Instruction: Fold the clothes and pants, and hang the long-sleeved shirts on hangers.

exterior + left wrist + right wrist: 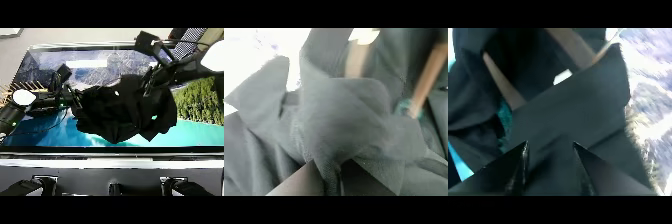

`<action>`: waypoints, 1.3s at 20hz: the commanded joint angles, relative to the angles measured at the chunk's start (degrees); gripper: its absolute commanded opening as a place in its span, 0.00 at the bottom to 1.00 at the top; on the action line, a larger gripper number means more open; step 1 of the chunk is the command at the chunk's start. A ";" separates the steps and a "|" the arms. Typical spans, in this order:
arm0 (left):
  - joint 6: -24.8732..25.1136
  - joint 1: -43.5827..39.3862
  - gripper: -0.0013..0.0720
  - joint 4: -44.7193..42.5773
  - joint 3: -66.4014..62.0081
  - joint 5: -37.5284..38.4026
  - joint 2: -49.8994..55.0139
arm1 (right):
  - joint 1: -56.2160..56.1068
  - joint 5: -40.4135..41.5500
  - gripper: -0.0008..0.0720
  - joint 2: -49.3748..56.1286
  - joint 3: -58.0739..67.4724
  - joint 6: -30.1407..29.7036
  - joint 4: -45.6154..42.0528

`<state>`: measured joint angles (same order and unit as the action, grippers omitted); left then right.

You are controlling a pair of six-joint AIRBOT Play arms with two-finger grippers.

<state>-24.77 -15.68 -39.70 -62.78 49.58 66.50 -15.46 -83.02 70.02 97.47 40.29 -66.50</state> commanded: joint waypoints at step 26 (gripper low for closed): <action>0.35 -1.53 0.04 -0.55 -0.04 3.08 -9.14 | 20.06 10.93 0.92 22.34 -10.34 -31.74 27.61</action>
<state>-24.40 -17.21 -40.10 -62.78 52.36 57.32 7.94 -75.64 89.78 87.15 12.43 -38.89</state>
